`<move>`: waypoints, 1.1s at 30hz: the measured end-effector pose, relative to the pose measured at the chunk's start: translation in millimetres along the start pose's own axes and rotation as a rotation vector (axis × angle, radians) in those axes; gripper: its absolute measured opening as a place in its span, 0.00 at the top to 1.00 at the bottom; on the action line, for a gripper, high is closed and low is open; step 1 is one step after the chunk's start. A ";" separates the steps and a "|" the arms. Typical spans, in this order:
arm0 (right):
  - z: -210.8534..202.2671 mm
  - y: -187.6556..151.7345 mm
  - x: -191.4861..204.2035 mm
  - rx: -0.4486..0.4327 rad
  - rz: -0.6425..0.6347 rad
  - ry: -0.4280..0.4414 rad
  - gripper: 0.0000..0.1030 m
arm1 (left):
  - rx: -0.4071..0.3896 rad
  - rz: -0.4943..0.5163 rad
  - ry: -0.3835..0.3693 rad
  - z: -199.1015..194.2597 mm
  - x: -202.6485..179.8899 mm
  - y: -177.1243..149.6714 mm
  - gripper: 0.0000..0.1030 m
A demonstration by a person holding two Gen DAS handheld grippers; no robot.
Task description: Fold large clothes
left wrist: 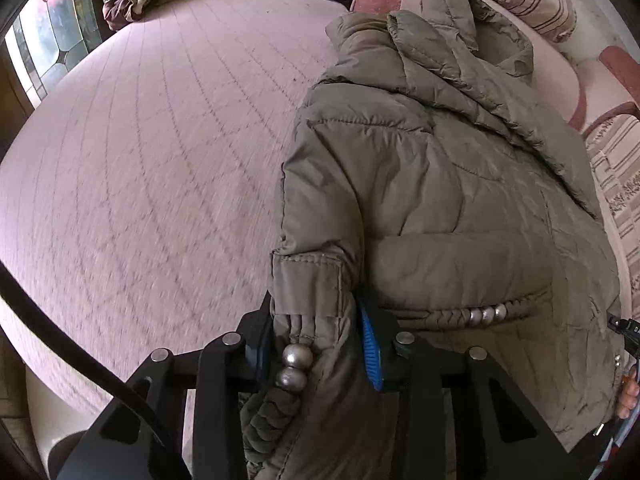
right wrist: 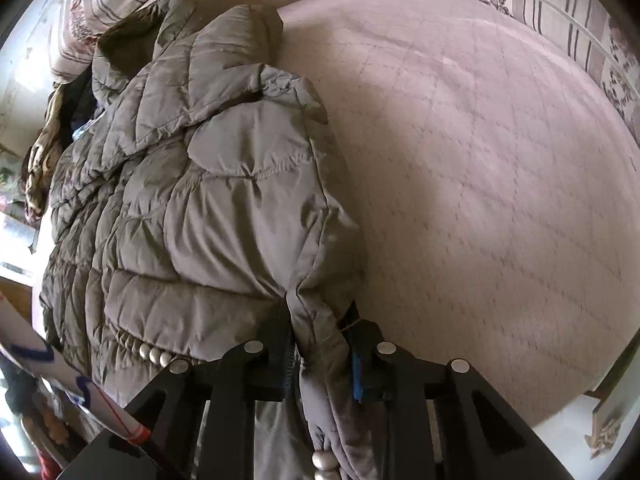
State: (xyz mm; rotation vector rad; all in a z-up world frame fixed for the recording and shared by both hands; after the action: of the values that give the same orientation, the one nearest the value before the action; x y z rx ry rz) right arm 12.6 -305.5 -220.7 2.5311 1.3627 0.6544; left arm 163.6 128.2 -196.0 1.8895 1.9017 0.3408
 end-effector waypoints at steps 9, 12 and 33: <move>-3.7 -6.2 -1.7 -0.035 0.012 0.002 0.74 | -0.044 0.028 0.079 -16.1 3.0 -19.5 0.62; -25.8 -25.7 -9.7 -0.068 0.004 -0.009 0.65 | -0.080 0.070 0.140 -37.4 9.7 -36.0 0.56; -98.9 18.4 163.9 -0.166 -0.239 0.140 0.43 | -0.224 0.166 0.141 -76.0 -51.5 24.4 0.42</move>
State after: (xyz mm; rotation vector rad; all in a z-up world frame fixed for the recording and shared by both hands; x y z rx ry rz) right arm 58.6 -183.7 -79.2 2.1862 1.5547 0.8685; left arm 148.3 87.8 -111.4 1.9170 1.7132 0.7254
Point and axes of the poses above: each gripper's, at about its wrist camera, not at the fingertips, and z roughly the way its jaws point, x to its left, y to its top, the point moved 7 cm from there along z, roughly the way its jaws point, and after that the axes turned 2 degrees about -x, right-handed, at the moved point
